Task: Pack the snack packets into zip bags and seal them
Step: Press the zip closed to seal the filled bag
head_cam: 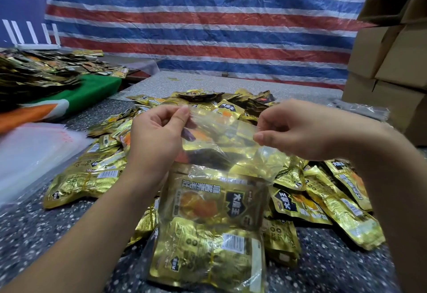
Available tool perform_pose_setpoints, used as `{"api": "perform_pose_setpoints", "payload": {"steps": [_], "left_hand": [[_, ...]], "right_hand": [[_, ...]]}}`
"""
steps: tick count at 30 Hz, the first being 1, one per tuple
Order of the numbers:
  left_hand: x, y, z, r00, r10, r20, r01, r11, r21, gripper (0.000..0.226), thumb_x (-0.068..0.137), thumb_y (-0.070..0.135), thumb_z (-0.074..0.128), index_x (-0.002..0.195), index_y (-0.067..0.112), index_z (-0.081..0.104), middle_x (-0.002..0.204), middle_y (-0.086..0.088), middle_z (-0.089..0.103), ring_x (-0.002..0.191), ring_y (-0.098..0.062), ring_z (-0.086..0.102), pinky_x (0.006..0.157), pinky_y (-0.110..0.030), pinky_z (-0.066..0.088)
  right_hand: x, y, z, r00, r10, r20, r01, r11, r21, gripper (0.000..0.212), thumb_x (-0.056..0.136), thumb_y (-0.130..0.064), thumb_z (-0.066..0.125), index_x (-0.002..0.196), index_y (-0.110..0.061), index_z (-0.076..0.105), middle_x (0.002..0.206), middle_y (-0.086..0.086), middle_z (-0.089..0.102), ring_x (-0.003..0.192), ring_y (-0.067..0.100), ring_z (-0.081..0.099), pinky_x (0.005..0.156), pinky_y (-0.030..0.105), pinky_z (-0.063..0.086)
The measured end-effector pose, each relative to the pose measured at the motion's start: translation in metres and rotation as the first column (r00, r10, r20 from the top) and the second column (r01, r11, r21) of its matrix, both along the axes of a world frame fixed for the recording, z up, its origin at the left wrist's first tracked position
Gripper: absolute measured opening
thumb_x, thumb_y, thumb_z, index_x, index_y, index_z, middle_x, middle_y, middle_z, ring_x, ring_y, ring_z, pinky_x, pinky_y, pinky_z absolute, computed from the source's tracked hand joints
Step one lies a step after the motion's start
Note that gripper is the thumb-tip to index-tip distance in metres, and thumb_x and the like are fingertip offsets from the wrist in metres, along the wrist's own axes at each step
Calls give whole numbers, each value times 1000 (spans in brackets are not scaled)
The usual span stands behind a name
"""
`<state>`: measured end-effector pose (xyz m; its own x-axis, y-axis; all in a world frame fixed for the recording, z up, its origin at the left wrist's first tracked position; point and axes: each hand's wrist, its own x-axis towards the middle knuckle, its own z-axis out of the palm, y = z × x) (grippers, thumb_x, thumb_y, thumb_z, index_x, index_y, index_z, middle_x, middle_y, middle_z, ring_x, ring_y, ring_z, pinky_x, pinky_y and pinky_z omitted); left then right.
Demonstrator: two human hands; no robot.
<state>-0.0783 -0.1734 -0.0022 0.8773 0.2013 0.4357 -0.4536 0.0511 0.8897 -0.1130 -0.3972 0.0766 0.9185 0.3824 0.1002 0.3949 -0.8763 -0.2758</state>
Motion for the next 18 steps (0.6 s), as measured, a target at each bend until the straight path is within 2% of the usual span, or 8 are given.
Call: {"api": "perform_pose_setpoints", "payload": {"steps": [3,7,14,18], "left_hand": [[0,1,-1,1000,-11,-13,11,1000,0,22,97,17,60,76,16,69,67,0,70,52,-11,58,49,-23,47],[-2,-1,0,998,-35,-43,33,999,-28,21,97,15,59,79,13,68,65,0,67,49,-9,56,42,-19,44],[-3,-3,0,996,-64,-61,62,998,-34,21,98,16,58,80,10,67,65,0,66,47,-7,54,38,-16,40],[-3,-4,-2,996,-79,-35,80,997,7,23,100,18,55,79,15,64,63,6,64,47,-7,54,38,-17,39]], "right_hand": [[-1,-3,-2,999,36,30,-35,999,-18,26,92,-48,53,74,-30,57,57,-19,53,48,1,42,48,20,34],[-2,-4,0,995,69,68,-71,997,21,26,95,-43,52,74,-29,59,56,-19,52,47,2,41,48,18,37],[2,-4,-4,992,97,77,-97,995,-8,27,98,-36,50,74,-25,56,57,-18,50,49,3,40,50,21,36],[1,-8,-2,995,87,48,-88,996,9,24,97,-40,50,78,-31,60,59,-20,54,49,1,43,50,18,38]]}}
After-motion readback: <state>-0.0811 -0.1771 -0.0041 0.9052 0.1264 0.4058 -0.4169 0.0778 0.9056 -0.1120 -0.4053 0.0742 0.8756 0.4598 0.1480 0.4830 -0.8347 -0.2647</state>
